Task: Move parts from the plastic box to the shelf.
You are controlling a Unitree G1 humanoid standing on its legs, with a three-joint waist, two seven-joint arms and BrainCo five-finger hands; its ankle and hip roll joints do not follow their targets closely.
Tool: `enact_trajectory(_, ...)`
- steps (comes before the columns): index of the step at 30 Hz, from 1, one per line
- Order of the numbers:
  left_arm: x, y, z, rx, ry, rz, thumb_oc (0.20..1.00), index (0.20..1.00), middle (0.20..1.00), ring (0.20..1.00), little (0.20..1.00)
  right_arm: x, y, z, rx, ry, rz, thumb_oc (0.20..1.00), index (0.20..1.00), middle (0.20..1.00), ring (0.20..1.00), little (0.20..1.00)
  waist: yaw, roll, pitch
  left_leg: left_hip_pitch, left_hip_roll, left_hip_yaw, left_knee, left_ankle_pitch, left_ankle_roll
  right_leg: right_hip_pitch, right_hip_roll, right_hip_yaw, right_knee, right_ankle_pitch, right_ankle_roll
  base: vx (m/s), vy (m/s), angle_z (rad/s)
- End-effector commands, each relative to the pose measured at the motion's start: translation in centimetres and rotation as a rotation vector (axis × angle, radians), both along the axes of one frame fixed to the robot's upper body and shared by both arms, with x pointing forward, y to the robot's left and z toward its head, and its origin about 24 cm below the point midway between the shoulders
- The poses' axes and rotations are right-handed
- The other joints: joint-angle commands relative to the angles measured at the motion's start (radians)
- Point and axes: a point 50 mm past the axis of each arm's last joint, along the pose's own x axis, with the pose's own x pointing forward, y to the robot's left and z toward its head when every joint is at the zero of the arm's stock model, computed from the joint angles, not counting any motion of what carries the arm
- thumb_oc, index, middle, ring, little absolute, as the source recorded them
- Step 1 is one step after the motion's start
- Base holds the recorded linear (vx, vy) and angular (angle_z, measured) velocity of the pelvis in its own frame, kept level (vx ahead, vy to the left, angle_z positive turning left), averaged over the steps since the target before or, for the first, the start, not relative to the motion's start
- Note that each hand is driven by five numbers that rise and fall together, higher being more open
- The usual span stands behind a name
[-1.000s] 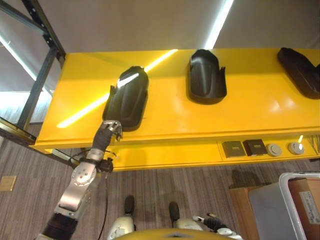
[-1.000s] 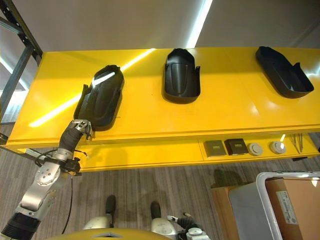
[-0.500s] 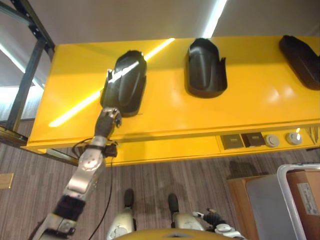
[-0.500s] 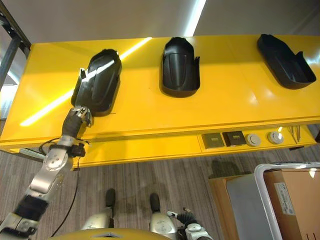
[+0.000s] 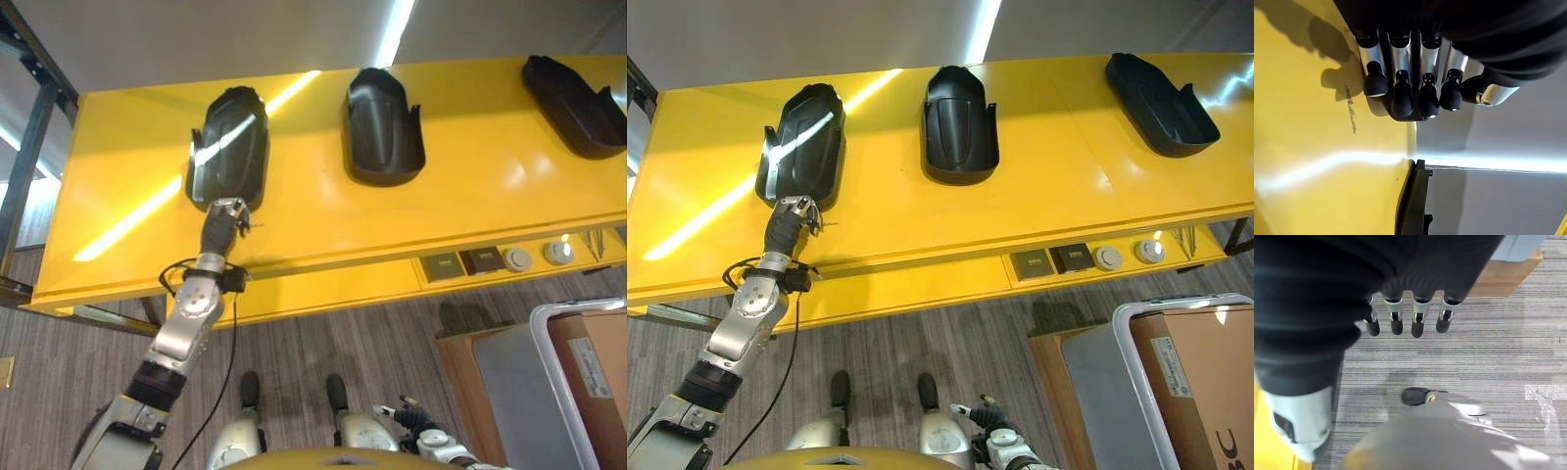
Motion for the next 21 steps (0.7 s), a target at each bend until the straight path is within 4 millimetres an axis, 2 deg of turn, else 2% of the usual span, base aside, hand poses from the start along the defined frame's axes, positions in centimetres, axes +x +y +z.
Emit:
enact_trajectory(1, -0.5, 0.8, 2.7, 0.019, -0.160, -0.005, 0.200, 0.200, 0.200, 0.200, 0.200, -1.3, 1.3, -0.7, 0.019, 0.038, -0.034, 1.000, 1.000, 1.000, 1.000, 1.000, 0.020, -0.033, -0.026, 0.038, 0.046, -0.021, -0.009, -0.076, -0.016, -0.014, -0.055, -0.039, 0.002, -0.030, 0.023, 0.00, 0.000, 0.00)
enact_trajectory(3, -1.1, 1.1, 2.5, 0.026, -0.158, -0.011, 0.200, 0.200, 0.200, 0.200, 0.200, -1.3, 1.2, -0.6, 0.020, 0.036, -0.041, 1.000, 1.000, 1.000, 1.000, 1.000, 0.024, -0.033, -0.030, 0.047, 0.045, -0.025, -0.009, -0.077, -0.016, -0.002, -0.054, -0.044, 0.002, -0.034, 0.022, 0.03, -0.007, 0.04)
enact_trajectory(4, -2.3, 1.5, 2.1, 0.061, -0.154, -0.028, 0.200, 0.200, 0.200, 0.200, 0.200, -1.5, 1.2, -0.7, 0.022, 0.045, -0.054, 1.000, 1.000, 1.000, 1.000, 1.000, 0.037, -0.035, -0.043, 0.062, 0.045, -0.031, -0.009, -0.082, -0.017, 0.022, -0.056, -0.055, 0.003, -0.040, 0.023, 0.04, -0.008, 0.05)
enact_trajectory(6, -2.9, 1.7, 1.7, 0.069, -0.141, -0.030, 0.200, 0.200, 0.200, 0.200, 0.200, -1.8, 1.2, -0.8, 0.025, 0.058, -0.059, 1.000, 1.000, 1.000, 1.000, 1.000, 0.042, -0.036, -0.048, 0.074, 0.046, -0.031, -0.009, -0.087, -0.016, 0.036, -0.057, -0.061, 0.003, -0.043, 0.022, 0.03, -0.008, 0.11)
enact_trajectory(8, -4.4, 2.4, 1.1, 0.105, -0.137, -0.017, 0.200, 0.200, 0.200, 0.200, 0.200, -1.9, 1.5, -0.9, 0.033, 0.062, -0.072, 1.000, 1.000, 1.000, 1.000, 1.000, 0.056, -0.040, -0.061, 0.098, 0.047, -0.036, -0.009, -0.095, -0.014, 0.060, -0.059, -0.070, 0.011, -0.053, 0.021, 0.01, -0.012, 0.16)
enact_trajectory(9, -5.2, 2.7, 0.6, 0.138, -0.130, 0.003, 0.479, 0.479, 0.479, 0.479, 0.479, -1.8, 1.6, -0.9, 0.037, 0.056, -0.078, 1.000, 1.000, 1.000, 1.000, 1.000, 0.065, -0.043, -0.069, 0.112, 0.048, -0.042, -0.008, -0.098, -0.013, 0.073, -0.058, -0.072, 0.021, -0.063, 0.019, 0.01, -0.027, 0.20)
enact_trajectory(10, -6.0, 3.3, -0.4, 0.231, -0.110, 0.036, 1.000, 1.000, 1.000, 1.000, 1.000, -1.8, 1.8, -0.9, 0.039, 0.053, -0.094, 1.000, 1.000, 1.000, 1.000, 1.000, 0.077, -0.047, -0.082, 0.122, 0.049, -0.051, -0.006, -0.104, -0.013, 0.088, -0.057, -0.079, 0.029, -0.073, 0.016, -0.02, -0.026, 0.18)
enact_trajectory(12, -6.6, 3.9, -1.4, 0.390, -0.115, 0.102, 1.000, 1.000, 1.000, 1.000, 1.000, -2.0, 1.9, -1.0, 0.027, 0.055, -0.102, 1.000, 1.000, 1.000, 1.000, 1.000, 0.092, -0.050, -0.094, 0.128, 0.048, -0.064, -0.002, -0.101, -0.012, 0.099, -0.057, -0.089, 0.039, -0.078, 0.017, -0.02, -0.016, 0.21)
enact_trajectory(13, -6.9, 4.1, -2.5, 0.432, -0.092, 0.133, 1.000, 1.000, 1.000, 1.000, 1.000, -2.1, 2.0, -1.0, 0.013, 0.063, -0.104, 1.000, 1.000, 1.000, 1.000, 1.000, 0.101, -0.050, -0.100, 0.132, 0.048, -0.072, -0.001, -0.102, -0.012, 0.109, -0.059, -0.099, 0.044, -0.085, 0.017, 0.00, -0.010, 0.25)
enact_trajectory(14, -6.9, 4.1, -2.5, 0.432, -0.092, 0.133, 1.000, 1.000, 1.000, 1.000, 1.000, -2.1, 2.0, -1.0, 0.013, 0.063, -0.104, 1.000, 1.000, 1.000, 1.000, 1.000, 0.100, -0.050, -0.100, 0.132, 0.048, -0.073, -0.001, -0.102, -0.012, 0.109, -0.059, -0.099, 0.044, -0.085, 0.017, 0.01, -0.034, 0.28)
enact_trajectory(15, -7.5, 4.5, -4.7, 0.506, -0.017, 0.154, 1.000, 1.000, 1.000, 1.000, 1.000, -2.3, 2.0, -1.1, -0.012, 0.074, -0.107, 1.000, 1.000, 1.000, 1.000, 1.000, 0.117, -0.050, -0.108, 0.138, 0.048, -0.089, 0.004, -0.104, -0.011, 0.125, -0.059, -0.112, 0.051, -0.094, 0.015, 0.01, -0.028, 0.22)
enact_trajectory(16, -7.5, 4.5, -4.7, 0.506, -0.018, 0.154, 1.000, 1.000, 1.000, 1.000, 1.000, -2.3, 2.0, -1.1, -0.011, 0.074, -0.108, 1.000, 1.000, 1.000, 1.000, 1.000, 0.116, -0.051, -0.107, 0.139, 0.048, -0.091, 0.004, -0.104, -0.011, 0.127, -0.060, -0.113, 0.050, -0.094, 0.015, 0.00, -0.047, 0.24)
enact_trajectory(17, -8.5, 5.1, -6.4, 0.575, 0.049, 0.148, 1.000, 1.000, 1.000, 1.000, 1.000, -2.3, 2.0, -1.1, -0.029, 0.072, -0.116, 1.000, 1.000, 1.000, 1.000, 1.000, 0.134, -0.047, -0.110, 0.141, 0.048, -0.107, 0.009, -0.105, -0.010, 0.137, -0.059, -0.124, 0.058, -0.103, 0.013, 0.00, -0.029, 0.20)
enact_trajectory(18, -9.1, 5.4, -7.2, 0.632, 0.070, 0.137, 1.000, 1.000, 1.000, 1.000, 1.000, -2.1, 2.1, -1.0, -0.040, 0.058, -0.113, 1.000, 1.000, 1.000, 1.000, 1.000, 0.141, -0.046, -0.112, 0.141, 0.046, -0.116, 0.013, -0.105, -0.011, 0.143, -0.058, -0.131, 0.063, -0.109, 0.012, 0.00, -0.033, 0.16)
enact_trajectory(21, -11.0, 6.5, -10.1, 0.688, 0.212, 0.146, 1.000, 1.000, 1.000, 1.000, 1.000, -1.6, 2.4, -0.9, -0.045, 0.027, -0.093, 1.000, 1.000, 1.000, 1.000, 1.000, 0.156, -0.045, -0.113, 0.148, 0.045, -0.137, 0.023, -0.115, -0.013, 0.159, -0.056, -0.144, 0.079, -0.128, 0.006, 0.02, -0.018, 0.24)
